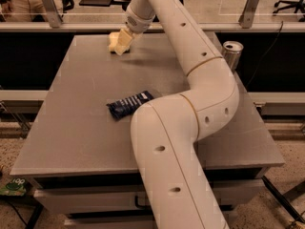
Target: Move sponge near redbull can
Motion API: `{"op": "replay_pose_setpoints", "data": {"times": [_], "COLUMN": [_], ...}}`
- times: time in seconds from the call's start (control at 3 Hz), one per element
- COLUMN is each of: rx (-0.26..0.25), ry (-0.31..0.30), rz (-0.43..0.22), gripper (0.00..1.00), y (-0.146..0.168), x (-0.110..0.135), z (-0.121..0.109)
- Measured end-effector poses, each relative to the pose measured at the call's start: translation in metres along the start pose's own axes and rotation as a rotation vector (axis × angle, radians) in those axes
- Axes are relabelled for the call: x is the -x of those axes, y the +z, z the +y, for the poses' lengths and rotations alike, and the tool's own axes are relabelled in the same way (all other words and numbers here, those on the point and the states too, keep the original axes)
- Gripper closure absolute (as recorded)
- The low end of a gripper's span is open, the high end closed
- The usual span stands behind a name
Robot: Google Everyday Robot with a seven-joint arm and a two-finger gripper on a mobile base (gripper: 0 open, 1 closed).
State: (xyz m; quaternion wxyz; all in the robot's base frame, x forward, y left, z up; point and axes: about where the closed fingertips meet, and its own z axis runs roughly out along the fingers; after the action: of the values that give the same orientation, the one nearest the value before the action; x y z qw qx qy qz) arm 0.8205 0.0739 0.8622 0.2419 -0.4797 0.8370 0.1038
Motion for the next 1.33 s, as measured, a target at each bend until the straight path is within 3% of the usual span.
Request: {"op": "replay_pose_setpoints", "data": {"times": [0.67, 1.33], "rx": [-0.047, -0.115], "ry": [0.079, 0.106], "rz": [-0.042, -0.071], "gripper": [0.0, 0.0], "y": [0.0, -0.026], "x": [0.015, 0.035], "z": [-0.01, -0.012]}}
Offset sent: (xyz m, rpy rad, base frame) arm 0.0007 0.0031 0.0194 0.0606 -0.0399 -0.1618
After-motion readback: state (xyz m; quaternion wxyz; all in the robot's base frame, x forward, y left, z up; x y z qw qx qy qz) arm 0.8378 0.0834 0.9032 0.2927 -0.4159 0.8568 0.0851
